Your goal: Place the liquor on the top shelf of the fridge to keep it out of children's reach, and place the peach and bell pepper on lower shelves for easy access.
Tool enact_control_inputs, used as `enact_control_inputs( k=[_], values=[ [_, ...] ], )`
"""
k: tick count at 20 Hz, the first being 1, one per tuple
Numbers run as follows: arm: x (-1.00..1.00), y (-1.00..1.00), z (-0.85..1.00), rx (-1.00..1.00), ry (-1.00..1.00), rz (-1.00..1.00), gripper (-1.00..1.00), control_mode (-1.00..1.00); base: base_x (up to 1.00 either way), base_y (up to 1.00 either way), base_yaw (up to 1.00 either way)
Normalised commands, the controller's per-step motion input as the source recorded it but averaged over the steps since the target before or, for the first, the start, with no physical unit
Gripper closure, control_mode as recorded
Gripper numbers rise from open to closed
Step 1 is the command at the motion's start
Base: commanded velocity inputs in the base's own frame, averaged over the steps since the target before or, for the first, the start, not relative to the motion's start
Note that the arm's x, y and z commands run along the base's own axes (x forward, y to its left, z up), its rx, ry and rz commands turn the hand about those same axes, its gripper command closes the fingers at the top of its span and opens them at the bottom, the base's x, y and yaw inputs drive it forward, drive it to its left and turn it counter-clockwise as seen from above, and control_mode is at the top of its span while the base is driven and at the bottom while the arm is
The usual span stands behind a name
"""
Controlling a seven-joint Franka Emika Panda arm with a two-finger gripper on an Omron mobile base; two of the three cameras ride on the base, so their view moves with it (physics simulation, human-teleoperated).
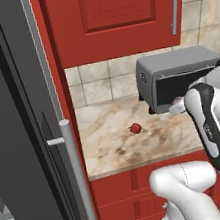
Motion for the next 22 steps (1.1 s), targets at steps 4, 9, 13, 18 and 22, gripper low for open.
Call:
enact_control_inputs(
  k=[4,9,13,18,22],
  values=[
    [-0.67,0.01,0.47,-0.11,0.0,0.12,1.0,-1.0,0.0,0.0,0.0],
    [-0.26,0.02,0.14,-0.05,-0.01,0.05,1.0,1.0,-0.48,0.07,0.13],
    [0.0,0.0,0.0,0.0,0.0,0.0,1.0,1.0,-0.84,0.3,0.34],
    [0.0,0.0,0.0,0.0,0.0,0.0,1.0,1.0,-0.98,0.04,0.47],
    [0.0,0.0,0.0,0.0,0.0,0.0,1.0,1.0,-1.0,0.0,0.56]
  ],
)
